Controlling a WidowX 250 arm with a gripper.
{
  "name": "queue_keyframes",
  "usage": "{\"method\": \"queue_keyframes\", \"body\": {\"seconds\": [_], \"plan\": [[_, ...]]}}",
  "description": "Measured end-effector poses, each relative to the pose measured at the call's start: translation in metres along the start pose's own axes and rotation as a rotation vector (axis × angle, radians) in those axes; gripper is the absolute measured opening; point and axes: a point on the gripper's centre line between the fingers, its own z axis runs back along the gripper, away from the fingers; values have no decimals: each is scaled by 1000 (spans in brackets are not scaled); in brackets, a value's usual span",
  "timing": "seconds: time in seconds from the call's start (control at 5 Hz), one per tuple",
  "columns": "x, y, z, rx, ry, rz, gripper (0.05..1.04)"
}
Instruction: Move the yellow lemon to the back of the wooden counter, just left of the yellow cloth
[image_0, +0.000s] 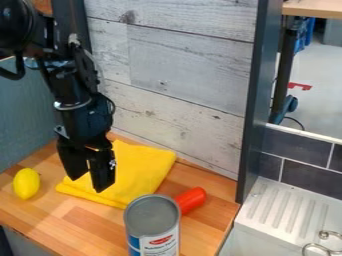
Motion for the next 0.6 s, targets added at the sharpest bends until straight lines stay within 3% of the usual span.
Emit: {"method": "queue_keyframes", "body": {"seconds": [0.2, 0.4, 0.6], "plan": [[-2, -1, -6, -11, 22, 2, 1000], [-2, 11, -5, -1, 12, 44, 1000], [2, 33, -8, 70, 66, 179, 1000]]}}
